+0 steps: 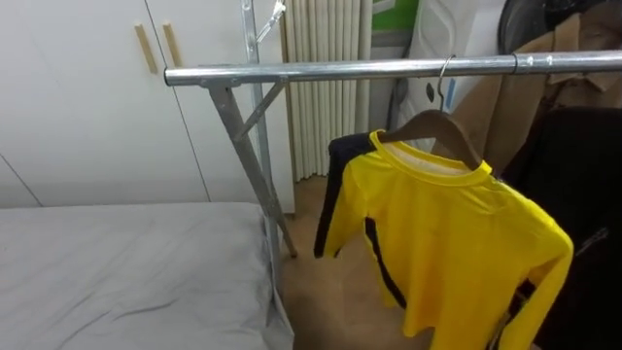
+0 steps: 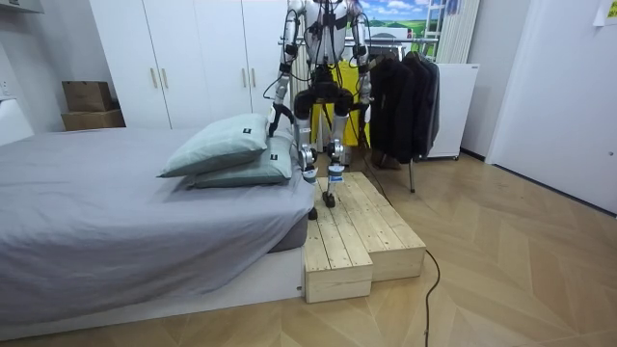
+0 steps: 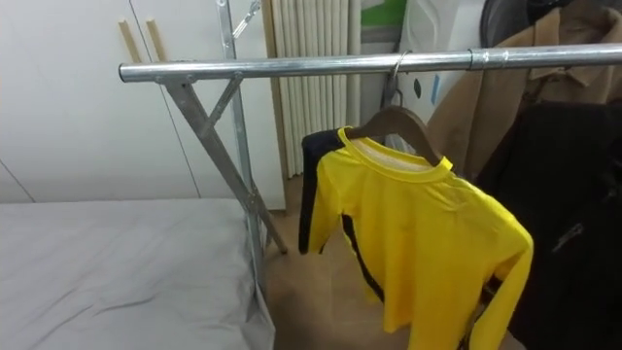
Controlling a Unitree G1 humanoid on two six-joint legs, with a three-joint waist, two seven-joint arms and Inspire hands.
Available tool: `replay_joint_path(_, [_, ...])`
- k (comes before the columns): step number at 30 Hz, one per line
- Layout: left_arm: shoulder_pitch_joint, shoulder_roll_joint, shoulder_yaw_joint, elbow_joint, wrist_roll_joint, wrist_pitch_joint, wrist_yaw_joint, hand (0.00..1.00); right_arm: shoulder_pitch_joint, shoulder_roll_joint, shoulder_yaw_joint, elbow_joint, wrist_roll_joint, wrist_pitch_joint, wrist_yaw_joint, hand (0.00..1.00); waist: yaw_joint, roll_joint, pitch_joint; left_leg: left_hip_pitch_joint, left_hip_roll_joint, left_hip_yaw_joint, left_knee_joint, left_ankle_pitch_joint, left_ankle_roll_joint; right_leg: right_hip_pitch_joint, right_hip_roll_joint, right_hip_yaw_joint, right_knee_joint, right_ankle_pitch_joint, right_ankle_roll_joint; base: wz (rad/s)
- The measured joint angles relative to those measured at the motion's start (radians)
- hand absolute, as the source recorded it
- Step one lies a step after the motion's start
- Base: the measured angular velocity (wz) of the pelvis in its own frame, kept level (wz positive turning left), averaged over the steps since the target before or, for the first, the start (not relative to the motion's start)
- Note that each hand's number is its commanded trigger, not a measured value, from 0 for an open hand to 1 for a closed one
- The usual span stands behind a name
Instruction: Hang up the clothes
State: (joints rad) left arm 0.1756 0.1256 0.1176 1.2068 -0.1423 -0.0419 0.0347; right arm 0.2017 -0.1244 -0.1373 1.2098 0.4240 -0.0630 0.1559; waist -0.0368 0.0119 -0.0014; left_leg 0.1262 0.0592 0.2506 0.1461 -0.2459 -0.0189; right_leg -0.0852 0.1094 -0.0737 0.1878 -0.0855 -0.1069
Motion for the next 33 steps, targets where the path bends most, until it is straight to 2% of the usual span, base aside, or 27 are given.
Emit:
replay_joint_path(13, [-0.011, 0.007, -0.005, 0.006, 0.028, 0.002, -0.021, 0.00, -0.046, 0.000, 0.017, 0.035, -0.031, -0.001, 0.012, 0.00, -0.010, -0.008, 0.0052, 0.004, 0.000, 0.005, 0.008, 0.001, 0.001, 0.003, 0.000, 0.005, 0.000, 0.000, 0.001, -0.02])
replay_joint_path(19, [-0.026, 0.011, -0.043, 0.014, 0.021, -0.006, -0.024, 0.00, -0.070, -0.005, 0.071, 0.032, -0.045, -0.009, 0.014, 0.00, -0.009, -0.006, 0.0091, 0.003, 0.000, 0.004, 0.009, 0.001, 0.001, 0.000, -0.001, 0.001, 0.000, 0.000, 0.001, 0.01])
replay_joint_path(22, [-0.028, 0.011, -0.044, 0.013, 0.021, -0.019, -0.025, 0.00, -0.081, -0.005, 0.077, 0.032, -0.076, -0.026, 0.009, 0.00, -0.010, -0.006, 0.0101, 0.002, 0.000, -0.003, 0.009, 0.001, 0.001, -0.002, -0.002, -0.006, 0.000, 0.000, 0.001, 0.06])
replay_joint_path(29, [-0.027, 0.006, -0.048, 0.009, 0.025, -0.084, -0.025, 0.00, -0.095, -0.004, 0.100, 0.029, -0.139, -0.078, -0.011, 0.00, -0.008, -0.011, 0.0080, -0.010, 0.000, -0.016, 0.016, 0.001, 0.001, 0.001, -0.007, -0.020, -0.001, 0.001, -0.001, 0.05])
replay_joint_path(33, [-0.034, 0.007, -0.087, 0.008, 0.020, -0.121, -0.026, 0.00, -0.095, -0.003, 0.118, 0.023, -0.161, -0.098, -0.030, 0.00, -0.009, -0.012, 0.0068, -0.014, -0.001, -0.018, 0.019, 0.001, 0.001, 0.003, -0.012, -0.035, -0.002, 0.001, 0.000, 0.00])
